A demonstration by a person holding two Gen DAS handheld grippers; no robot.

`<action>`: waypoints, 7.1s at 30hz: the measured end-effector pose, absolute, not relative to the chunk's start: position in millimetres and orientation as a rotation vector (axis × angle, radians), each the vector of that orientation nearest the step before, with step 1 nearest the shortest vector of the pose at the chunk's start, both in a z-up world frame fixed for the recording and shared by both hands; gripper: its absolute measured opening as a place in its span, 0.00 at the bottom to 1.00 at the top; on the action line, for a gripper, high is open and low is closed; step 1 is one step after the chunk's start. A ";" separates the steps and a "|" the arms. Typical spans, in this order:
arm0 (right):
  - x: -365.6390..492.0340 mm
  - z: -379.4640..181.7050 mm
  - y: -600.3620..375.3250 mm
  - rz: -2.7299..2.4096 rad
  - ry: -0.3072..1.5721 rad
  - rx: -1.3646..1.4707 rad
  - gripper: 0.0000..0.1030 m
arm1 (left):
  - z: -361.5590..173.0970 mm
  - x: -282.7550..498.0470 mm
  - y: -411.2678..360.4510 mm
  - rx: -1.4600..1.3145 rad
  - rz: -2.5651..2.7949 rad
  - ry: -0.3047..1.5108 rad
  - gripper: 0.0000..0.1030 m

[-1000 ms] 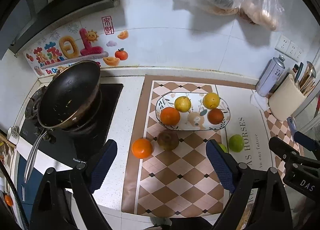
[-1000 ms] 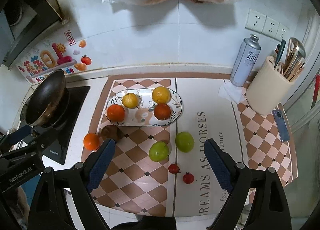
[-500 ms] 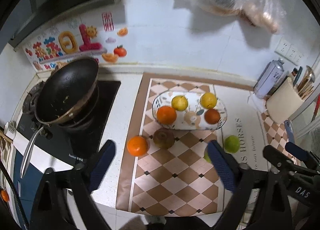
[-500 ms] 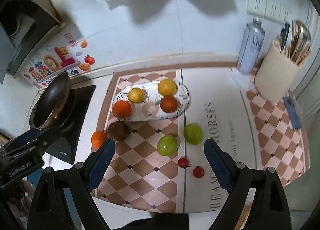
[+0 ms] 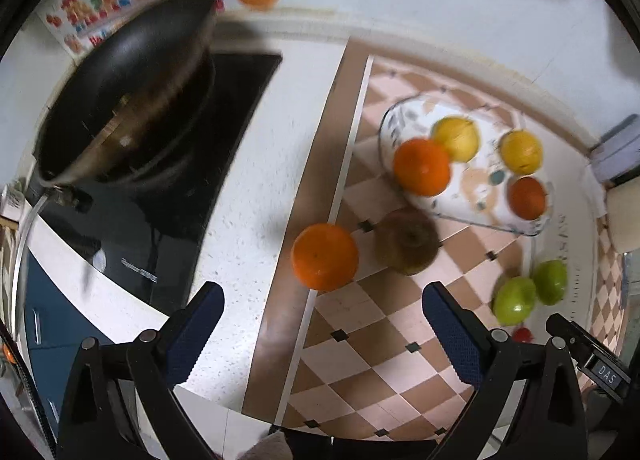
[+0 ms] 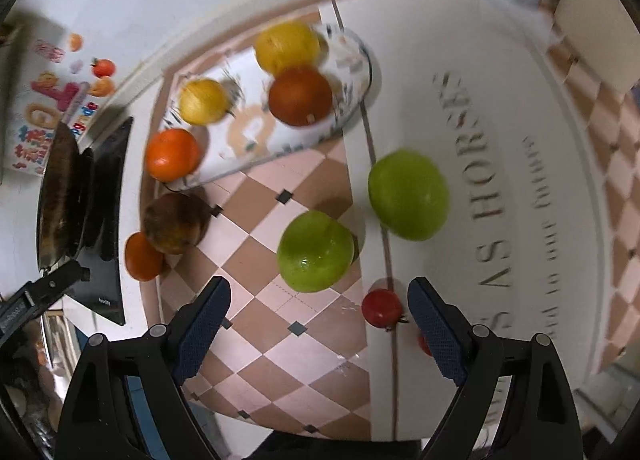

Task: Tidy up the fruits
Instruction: 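Grasp another orange with the left tool while the right tool grasps a green apple, then place the orange on the plate with the left tool while the right tool places the green apple, then open both tools and lift them away from the plate, then grasp the brown fruit with the left tool while the right tool grasps the green apple, then lower the brown fruit onto the plate with the left tool while the right tool places the green apple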

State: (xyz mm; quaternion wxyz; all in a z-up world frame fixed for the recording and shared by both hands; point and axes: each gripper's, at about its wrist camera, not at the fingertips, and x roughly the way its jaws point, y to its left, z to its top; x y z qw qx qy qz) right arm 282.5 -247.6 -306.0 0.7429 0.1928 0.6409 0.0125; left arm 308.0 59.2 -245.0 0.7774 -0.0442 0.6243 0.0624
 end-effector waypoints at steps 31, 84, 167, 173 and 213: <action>286.6 -370.6 -189.1 0.164 1.577 0.265 0.58 | -341.2 297.3 21.9 -0.086 -0.019 1.581 0.59; 451.6 -342.3 -169.0 0.143 1.522 0.269 0.86 | -326.9 519.5 3.8 -0.015 -0.096 1.632 0.94; 254.0 -220.4 -293.2 -0.088 1.199 0.388 0.90 | -179.6 286.5 8.7 -0.013 0.042 1.121 0.98; 284.5 -291.9 -305.3 -0.107 1.301 0.425 0.90 | -238.7 319.8 8.7 -0.023 0.045 1.281 0.98; 316.2 -364.3 -239.2 0.048 1.488 0.281 0.59 | -337.6 317.4 -22.8 0.009 -0.064 1.459 0.57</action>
